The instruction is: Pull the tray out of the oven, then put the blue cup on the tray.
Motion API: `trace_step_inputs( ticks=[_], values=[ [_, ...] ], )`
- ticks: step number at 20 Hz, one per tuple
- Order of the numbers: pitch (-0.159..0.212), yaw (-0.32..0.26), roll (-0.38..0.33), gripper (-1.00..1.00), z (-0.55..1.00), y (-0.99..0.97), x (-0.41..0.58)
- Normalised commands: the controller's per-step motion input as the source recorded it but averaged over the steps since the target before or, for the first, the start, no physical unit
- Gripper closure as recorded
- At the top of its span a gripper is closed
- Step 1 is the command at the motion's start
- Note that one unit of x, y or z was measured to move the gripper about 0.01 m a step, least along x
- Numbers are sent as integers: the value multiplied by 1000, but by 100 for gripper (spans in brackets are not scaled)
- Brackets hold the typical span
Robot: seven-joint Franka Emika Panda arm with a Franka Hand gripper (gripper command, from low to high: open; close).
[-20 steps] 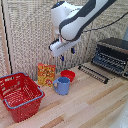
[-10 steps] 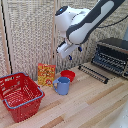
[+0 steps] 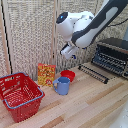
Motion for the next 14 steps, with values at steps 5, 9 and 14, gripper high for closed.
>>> trace_step_inputs(
  ticks=[5,9,14],
  values=[
    [20,74,-198,-100,-121,-673,129],
    [16,77,-160,-100,-85,-710,182],
    [0,65,-194,-100,-11,-689,71]
  ],
)
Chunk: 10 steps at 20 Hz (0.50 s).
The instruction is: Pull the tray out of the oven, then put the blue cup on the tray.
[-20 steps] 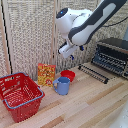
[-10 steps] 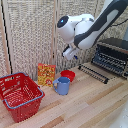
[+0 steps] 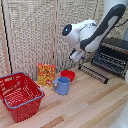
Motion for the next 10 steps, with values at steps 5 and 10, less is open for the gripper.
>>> trace_step_inputs(
  ticks=[5,10],
  values=[
    [0,83,-200,-100,-51,-639,109],
    [23,13,-266,-100,-98,-574,128]
  ],
)
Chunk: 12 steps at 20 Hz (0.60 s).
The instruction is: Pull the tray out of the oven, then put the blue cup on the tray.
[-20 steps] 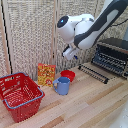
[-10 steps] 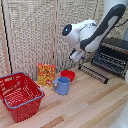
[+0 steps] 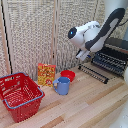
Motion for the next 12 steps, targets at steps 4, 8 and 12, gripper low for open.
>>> trace_step_inputs(
  ticks=[4,8,12],
  values=[
    [53,0,-231,-100,-176,-504,178],
    [67,0,-136,-100,-311,-474,80],
    [10,0,8,-100,-180,-584,0]
  ],
)
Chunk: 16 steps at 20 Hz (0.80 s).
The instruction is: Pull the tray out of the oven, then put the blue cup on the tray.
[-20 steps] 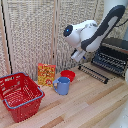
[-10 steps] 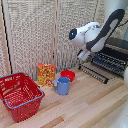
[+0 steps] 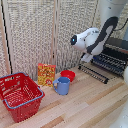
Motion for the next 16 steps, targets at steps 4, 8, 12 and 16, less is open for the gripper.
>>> trace_step_inputs(
  ticks=[4,8,12,16],
  values=[
    [-13,0,131,-100,-31,-700,-27],
    [-50,0,159,-100,23,-697,-82],
    [-37,9,92,-100,-3,-566,-103],
    [-48,12,80,-100,0,-546,-83]
  ],
)
